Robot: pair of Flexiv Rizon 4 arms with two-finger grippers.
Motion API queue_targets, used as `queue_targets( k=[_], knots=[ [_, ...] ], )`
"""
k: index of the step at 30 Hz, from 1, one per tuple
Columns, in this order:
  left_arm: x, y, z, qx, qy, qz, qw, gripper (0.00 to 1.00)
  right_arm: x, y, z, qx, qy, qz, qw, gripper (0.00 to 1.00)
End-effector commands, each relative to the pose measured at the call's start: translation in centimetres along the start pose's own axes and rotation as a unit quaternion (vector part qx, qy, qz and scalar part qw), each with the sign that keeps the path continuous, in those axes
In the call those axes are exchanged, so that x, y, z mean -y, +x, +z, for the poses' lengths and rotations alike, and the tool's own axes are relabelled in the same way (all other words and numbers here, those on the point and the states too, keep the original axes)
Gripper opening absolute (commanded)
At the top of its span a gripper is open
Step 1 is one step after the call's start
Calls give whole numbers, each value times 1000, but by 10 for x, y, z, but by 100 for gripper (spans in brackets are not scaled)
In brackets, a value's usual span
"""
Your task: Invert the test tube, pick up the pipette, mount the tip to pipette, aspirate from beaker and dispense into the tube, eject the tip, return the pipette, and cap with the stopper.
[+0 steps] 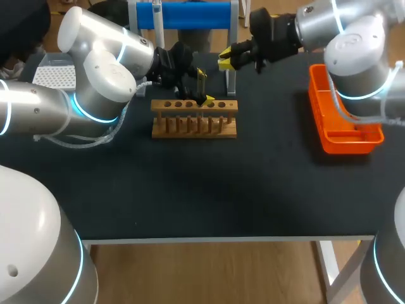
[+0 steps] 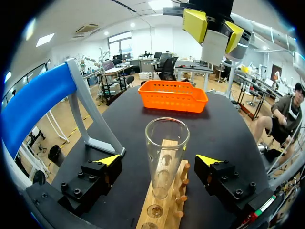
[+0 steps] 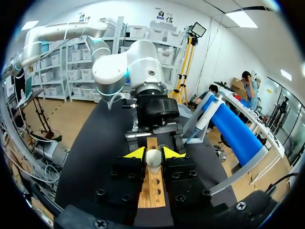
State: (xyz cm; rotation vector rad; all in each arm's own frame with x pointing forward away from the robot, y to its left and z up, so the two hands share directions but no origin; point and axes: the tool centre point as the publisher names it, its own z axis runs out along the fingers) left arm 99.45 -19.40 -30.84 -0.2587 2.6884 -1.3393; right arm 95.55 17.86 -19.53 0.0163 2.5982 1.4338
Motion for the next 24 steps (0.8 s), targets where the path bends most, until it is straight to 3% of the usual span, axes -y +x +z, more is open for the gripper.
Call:
queue_targets(
  k=[1, 24],
  knots=[
    [0, -1, 1, -2, -1, 0, 1000, 100, -4, -6, 6, -11, 8, 3, 1000, 0],
    [0, -1, 1, -2, -1, 0, 1000, 100, -7, -13, 42, -16, 26, 11, 999, 0]
  ],
)
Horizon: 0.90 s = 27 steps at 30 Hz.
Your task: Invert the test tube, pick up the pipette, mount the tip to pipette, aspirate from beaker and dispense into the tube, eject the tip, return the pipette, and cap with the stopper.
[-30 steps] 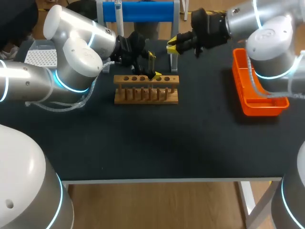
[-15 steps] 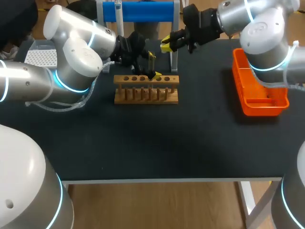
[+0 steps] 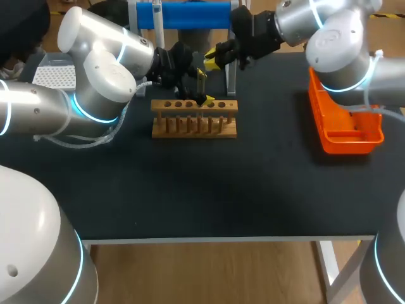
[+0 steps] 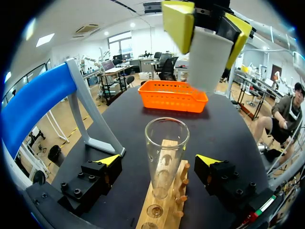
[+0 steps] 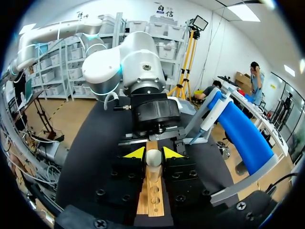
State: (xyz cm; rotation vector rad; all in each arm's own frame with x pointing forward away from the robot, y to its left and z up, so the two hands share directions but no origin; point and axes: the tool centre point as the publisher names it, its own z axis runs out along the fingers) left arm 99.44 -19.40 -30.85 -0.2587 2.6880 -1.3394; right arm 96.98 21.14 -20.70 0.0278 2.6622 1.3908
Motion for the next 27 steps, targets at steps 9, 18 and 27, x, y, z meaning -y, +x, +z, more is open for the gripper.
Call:
queue_targets(
  k=[9, 18, 27],
  knots=[
    [0, -1, 1, -2, -1, 0, 1000, 100, 1, -9, 14, -1, 6, 5, 1000, 0],
    [0, -1, 1, -2, -1, 0, 1000, 100, 6, -9, 18, -2, 7, 9, 1000, 0],
    [0, -1, 1, -2, -1, 0, 1000, 100, 10, -7, 21, -3, 10, 12, 1000, 0]
  ],
)
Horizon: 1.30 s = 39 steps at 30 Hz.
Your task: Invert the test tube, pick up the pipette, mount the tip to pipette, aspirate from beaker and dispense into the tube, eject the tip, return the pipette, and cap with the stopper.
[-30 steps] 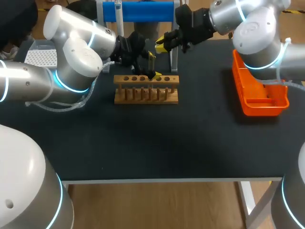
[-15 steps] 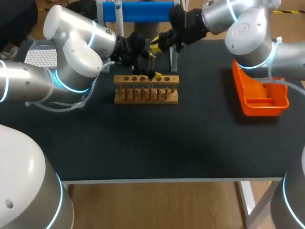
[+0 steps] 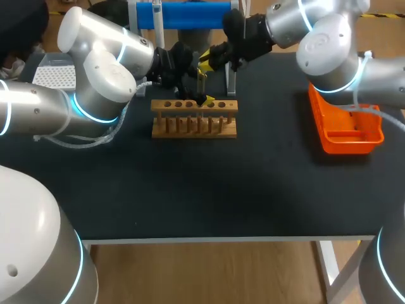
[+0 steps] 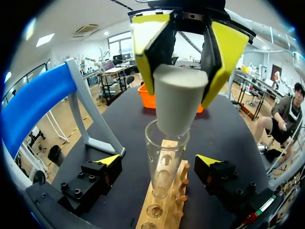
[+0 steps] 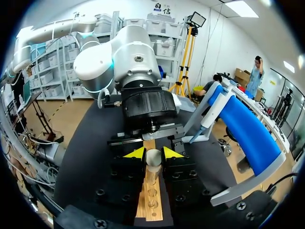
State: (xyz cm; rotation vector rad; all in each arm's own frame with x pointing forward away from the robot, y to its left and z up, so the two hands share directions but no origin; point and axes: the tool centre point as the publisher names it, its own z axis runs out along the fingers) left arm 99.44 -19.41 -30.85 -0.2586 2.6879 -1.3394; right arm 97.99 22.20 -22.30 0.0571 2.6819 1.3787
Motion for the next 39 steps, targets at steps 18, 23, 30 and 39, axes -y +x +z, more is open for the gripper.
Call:
queue_targets(
  k=[18, 23, 30, 39],
  knots=[
    [0, -2, 1, -2, -1, 0, 1000, 100, -3, -1, -1, 2, -6, -1, 1000, 0],
    [0, -2, 1, -2, -1, 0, 1000, 100, -4, -2, -1, 2, -8, -2, 1000, 0],
    [0, -2, 1, -2, -1, 0, 1000, 100, -5, -2, 0, 1, -7, -2, 1000, 0],
    [0, -2, 1, -2, -1, 0, 1000, 100, -4, -3, 3, 0, -6, -2, 1000, 0]
  ],
)
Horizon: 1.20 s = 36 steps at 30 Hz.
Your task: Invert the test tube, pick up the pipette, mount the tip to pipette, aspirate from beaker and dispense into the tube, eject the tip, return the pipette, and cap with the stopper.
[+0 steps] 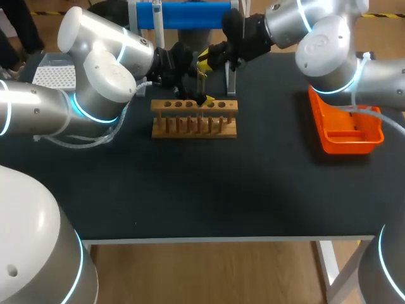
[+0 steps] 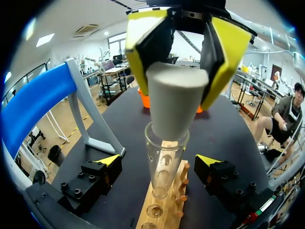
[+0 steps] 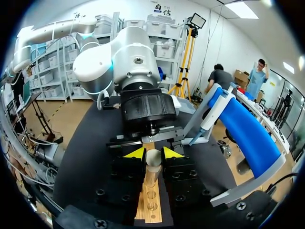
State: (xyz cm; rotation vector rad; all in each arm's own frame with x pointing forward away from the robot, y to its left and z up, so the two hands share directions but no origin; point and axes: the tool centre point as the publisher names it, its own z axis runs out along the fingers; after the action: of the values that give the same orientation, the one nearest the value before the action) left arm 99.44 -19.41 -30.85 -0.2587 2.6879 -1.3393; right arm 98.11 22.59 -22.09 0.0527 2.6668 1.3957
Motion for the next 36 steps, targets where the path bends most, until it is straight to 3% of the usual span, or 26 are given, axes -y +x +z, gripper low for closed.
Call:
queue_targets(
  k=[1, 32, 34, 36],
  knots=[
    [0, -2, 1, -2, -1, 0, 1000, 100, 0, -1, 2, -2, 2, 0, 1000, 0],
    [0, -2, 1, -2, -1, 0, 1000, 100, 25, 7, 13, -14, 18, 10, 1000, 0],
    [0, -2, 1, -2, -1, 0, 1000, 100, 26, 7, 13, -12, 19, 11, 1000, 42],
    [0, -2, 1, -2, -1, 0, 1000, 100, 27, 5, 11, -7, 11, 12, 1000, 100]
  ],
)
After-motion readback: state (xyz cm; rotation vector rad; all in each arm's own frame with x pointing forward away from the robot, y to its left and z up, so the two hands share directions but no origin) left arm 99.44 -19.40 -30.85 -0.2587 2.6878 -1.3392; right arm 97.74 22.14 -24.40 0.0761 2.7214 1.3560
